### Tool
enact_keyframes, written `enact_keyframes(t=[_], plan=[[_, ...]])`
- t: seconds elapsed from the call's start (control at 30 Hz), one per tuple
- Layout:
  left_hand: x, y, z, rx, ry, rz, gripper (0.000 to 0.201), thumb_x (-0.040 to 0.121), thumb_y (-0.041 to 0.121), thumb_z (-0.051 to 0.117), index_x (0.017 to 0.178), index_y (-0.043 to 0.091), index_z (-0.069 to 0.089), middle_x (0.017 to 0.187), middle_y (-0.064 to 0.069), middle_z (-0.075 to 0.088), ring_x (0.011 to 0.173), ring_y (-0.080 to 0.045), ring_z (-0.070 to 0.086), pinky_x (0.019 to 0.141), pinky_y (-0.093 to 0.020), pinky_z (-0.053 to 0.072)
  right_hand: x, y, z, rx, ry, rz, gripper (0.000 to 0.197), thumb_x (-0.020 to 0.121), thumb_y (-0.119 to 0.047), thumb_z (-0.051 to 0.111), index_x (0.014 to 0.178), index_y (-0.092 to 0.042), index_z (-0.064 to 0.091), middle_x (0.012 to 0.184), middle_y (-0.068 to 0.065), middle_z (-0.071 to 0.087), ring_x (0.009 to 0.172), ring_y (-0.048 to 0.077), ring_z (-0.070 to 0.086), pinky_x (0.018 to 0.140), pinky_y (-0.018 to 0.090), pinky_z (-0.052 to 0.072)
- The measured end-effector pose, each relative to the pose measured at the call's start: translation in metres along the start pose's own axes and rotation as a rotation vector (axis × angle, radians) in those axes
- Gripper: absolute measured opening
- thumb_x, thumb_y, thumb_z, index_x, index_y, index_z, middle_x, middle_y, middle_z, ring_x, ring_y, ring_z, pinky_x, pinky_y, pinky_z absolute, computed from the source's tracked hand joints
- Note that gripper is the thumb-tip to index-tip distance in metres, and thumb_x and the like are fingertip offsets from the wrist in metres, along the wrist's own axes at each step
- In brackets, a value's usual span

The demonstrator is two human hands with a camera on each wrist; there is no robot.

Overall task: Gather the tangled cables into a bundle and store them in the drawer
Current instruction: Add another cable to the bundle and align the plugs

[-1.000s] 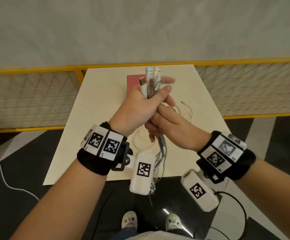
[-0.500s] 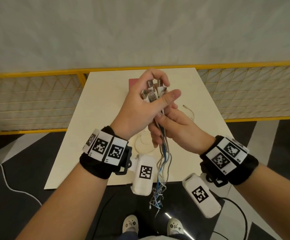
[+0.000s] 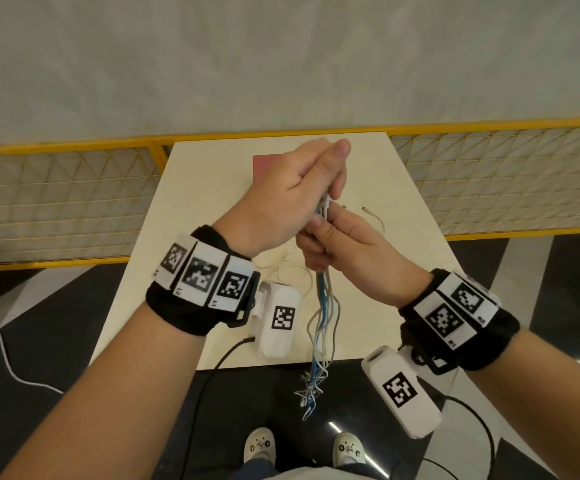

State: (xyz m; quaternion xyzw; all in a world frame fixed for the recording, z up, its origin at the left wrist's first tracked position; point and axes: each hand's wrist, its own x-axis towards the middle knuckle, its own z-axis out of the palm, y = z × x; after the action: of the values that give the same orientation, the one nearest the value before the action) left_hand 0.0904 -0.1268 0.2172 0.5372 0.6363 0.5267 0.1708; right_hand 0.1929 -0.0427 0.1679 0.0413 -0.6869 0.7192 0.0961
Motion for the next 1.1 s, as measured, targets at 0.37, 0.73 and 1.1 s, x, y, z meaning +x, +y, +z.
enact_keyframes(t=[0.37, 0.73, 1.1], plan=[[-0.004, -0.008, 0.012, -0.021, 0.094, -0.251, 0.052, 0.101, 0.040, 0.049, 0.085, -0.003, 0.074, 0.080, -0.002, 0.077, 0.069, -0.023, 0.073, 0.052, -0.032, 0.058, 0.005, -0.014, -0.012, -0.532, 0.001, -0.008, 0.019, 0.095, -0.002, 0.041, 0.079, -0.012, 0.045, 0.071, 0.001, 0.044, 0.061, 0.010, 0.044, 0.058, 0.028, 0.044], [0.011, 0.012, -0.022, -0.429, 0.466, -0.085, 0.052, 0.102, 0.038, 0.044, 0.054, 0.019, 0.038, 0.043, 0.006, 0.033, 0.038, -0.013, 0.034, 0.045, -0.025, 0.036, -0.014, 0.081, -0.052, -0.907, -0.169, 0.335, 0.006, 0.100, -0.023, 0.036, 0.098, -0.017, 0.037, 0.080, 0.003, 0.053, 0.064, 0.014, 0.050, 0.069, 0.041, 0.052], [-0.002, -0.031, -0.013, -0.090, 0.364, -0.225, 0.054, 0.102, 0.039, 0.044, 0.052, 0.017, 0.047, 0.047, 0.001, 0.054, 0.060, -0.023, 0.071, 0.072, -0.035, 0.056, 0.003, 0.049, -0.004, -0.661, -0.296, 0.295, 0.013, 0.101, -0.021, 0.038, 0.103, -0.009, 0.042, 0.086, 0.004, 0.063, 0.083, 0.016, 0.064, 0.080, 0.034, 0.054]])
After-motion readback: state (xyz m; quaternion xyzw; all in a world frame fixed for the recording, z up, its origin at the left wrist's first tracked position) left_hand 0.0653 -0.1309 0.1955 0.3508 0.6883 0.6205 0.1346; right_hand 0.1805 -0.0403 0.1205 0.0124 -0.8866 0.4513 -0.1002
